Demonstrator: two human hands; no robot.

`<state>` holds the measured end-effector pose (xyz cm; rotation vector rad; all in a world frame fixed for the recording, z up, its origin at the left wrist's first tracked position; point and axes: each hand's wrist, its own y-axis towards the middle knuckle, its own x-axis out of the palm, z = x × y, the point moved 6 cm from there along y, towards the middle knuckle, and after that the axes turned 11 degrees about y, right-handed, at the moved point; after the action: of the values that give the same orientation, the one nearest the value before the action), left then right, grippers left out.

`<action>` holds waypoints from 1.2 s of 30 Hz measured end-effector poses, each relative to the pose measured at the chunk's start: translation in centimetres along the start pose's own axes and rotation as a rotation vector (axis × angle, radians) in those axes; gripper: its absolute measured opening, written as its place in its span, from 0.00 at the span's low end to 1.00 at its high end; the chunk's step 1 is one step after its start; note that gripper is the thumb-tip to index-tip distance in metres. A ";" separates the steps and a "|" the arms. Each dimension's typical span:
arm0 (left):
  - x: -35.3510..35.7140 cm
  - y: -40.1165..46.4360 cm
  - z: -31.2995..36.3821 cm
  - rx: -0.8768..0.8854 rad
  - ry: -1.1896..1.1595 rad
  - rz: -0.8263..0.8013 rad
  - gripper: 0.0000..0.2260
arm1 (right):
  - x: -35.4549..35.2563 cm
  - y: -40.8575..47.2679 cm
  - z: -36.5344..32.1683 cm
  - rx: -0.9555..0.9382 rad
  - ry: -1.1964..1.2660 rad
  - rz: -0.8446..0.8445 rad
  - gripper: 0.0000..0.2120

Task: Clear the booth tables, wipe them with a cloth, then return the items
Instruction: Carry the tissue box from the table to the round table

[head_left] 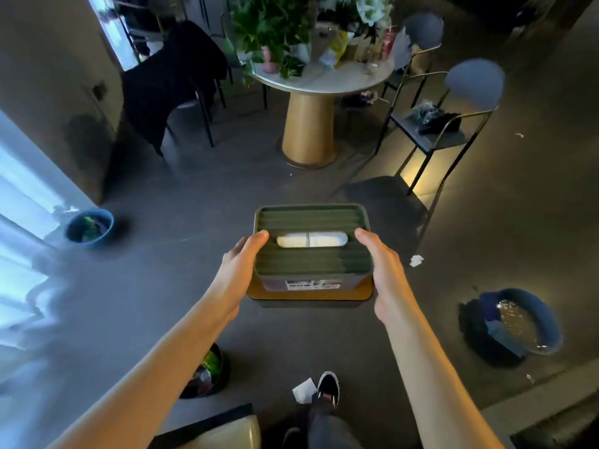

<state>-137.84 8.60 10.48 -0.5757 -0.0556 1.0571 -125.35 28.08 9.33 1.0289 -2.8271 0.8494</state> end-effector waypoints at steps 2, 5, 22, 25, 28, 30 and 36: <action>-0.6 2.3 1.2 0.005 -0.002 0.016 0.11 | 1.5 2.0 -1.3 0.007 -0.007 -0.012 0.36; -1.0 6.2 3.4 0.010 0.005 0.039 0.12 | 3.6 5.6 -3.4 0.008 -0.010 -0.047 0.28; 4.7 34.7 21.9 0.023 -0.001 0.105 0.14 | 11.4 34.9 -22.5 0.023 0.025 -0.113 0.09; 5.1 39.2 23.8 0.010 -0.011 0.091 0.17 | 12.8 39.0 -24.6 0.027 0.031 -0.101 0.07; 5.1 44.8 25.6 -0.003 -0.004 0.089 0.19 | 14.6 43.8 -26.0 0.034 0.044 -0.084 0.07; 5.1 48.5 26.7 -0.006 -0.001 0.072 0.21 | 16.0 46.5 -26.9 0.038 0.056 -0.076 0.06; 4.0 62.3 32.9 -0.007 0.031 -0.001 0.29 | 21.5 56.8 -31.6 0.007 0.076 -0.024 0.06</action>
<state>-196.23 48.09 8.20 -0.5983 -0.0322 1.0476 -181.46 67.11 12.77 1.0063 -2.7459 0.8770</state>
